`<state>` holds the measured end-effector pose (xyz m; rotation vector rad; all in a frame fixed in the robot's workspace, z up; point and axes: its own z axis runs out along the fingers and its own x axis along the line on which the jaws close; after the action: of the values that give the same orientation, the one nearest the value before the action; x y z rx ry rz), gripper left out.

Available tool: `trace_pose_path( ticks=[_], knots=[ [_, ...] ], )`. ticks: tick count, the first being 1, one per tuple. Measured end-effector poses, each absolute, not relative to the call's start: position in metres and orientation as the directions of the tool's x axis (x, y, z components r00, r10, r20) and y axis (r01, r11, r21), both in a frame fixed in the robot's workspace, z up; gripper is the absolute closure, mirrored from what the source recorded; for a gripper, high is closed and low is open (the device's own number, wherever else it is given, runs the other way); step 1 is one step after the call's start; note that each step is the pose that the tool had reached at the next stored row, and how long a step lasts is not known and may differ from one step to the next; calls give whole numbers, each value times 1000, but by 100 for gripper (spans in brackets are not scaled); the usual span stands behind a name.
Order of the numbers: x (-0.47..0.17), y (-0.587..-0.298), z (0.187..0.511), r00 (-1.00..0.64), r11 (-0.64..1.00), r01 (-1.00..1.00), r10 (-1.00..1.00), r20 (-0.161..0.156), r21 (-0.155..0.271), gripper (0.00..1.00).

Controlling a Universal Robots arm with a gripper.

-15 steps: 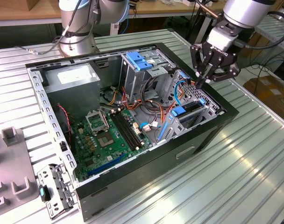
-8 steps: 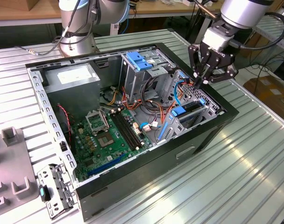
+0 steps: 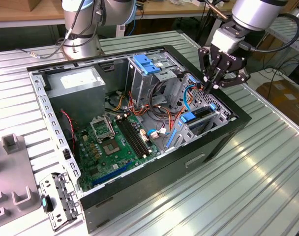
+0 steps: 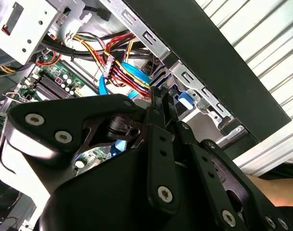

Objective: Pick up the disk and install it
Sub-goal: 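Insert the first disk wire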

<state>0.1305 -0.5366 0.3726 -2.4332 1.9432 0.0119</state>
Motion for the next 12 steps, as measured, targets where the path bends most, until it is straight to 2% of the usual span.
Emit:
trace_pose_path(
  ticks=[7, 12],
  knots=[
    [130, -537, 372, 220, -220, -975, -975, -23, -17, 83],
    [130, -537, 370, 155, -155, -988, -988, -23, -17, 83]
  ],
)
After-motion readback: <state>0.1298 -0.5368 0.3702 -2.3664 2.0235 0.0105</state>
